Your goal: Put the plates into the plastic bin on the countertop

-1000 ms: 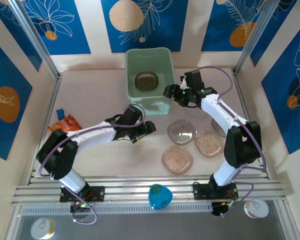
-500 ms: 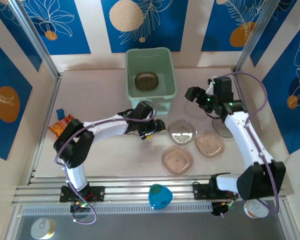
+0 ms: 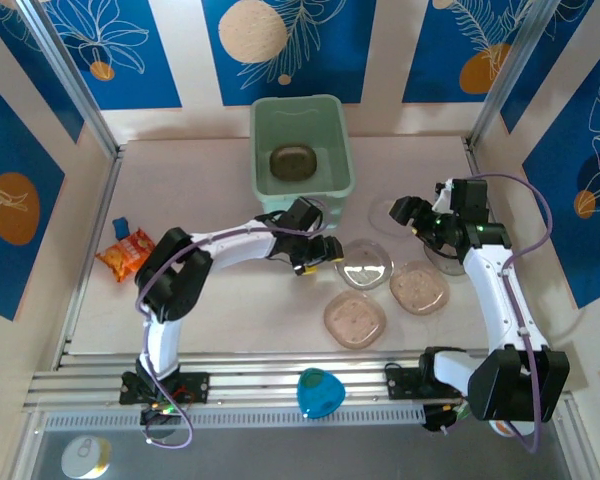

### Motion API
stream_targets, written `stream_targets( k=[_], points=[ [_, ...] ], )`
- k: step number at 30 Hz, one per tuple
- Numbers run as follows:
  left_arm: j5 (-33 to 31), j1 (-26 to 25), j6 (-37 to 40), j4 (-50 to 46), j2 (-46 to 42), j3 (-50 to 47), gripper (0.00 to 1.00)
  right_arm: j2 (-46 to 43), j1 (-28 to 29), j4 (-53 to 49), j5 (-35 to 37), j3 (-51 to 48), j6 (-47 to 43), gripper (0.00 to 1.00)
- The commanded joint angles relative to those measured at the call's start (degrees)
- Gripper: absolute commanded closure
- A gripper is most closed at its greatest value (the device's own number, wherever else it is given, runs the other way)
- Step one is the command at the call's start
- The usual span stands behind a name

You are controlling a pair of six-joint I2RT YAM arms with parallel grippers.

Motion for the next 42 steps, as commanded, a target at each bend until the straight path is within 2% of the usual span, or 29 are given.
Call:
stream_targets(
  k=[1, 4, 12, 21, 27, 31, 42],
  points=[
    [1.60, -0.71, 0.81, -2.57, 2.45, 3.22, 0.25, 0.23, -1.13, 0.61, -5.66, -0.50, 0.84, 0.22],
    [1.78, -0.78, 0.42, -2.57, 4.29, 5.07, 0.27, 0.34, -1.52, 0.81, -7.72, 0.00, 1.83, 0.25],
    [1.97, -1.59, 0.64, -5.69, 7.42, 9.08, 0.29, -0.54, -2.38, 0.68, -7.60, -0.53, 1.40, 0.28],
    [1.95, -1.96, 0.38, -8.26, 10.20, 12.03, 0.39, -2.10, -3.37, 1.08, -6.92, -2.30, 2.02, 0.31],
    [2.39, -2.20, 0.43, -9.24, 12.36, 14.49, 0.47, -2.55, -3.46, 1.08, -6.73, -2.68, 2.46, 0.33],
    [2.56, -2.25, 0.34, -9.52, 13.23, 15.13, 0.59, -3.07, -3.54, 0.90, -6.46, -3.05, 2.46, 0.34],
    [2.75, -2.29, -0.04, -10.40, 14.41, 15.61, 0.78, -3.71, -3.63, 0.64, -5.89, -3.75, 2.51, 0.35]
  ],
)
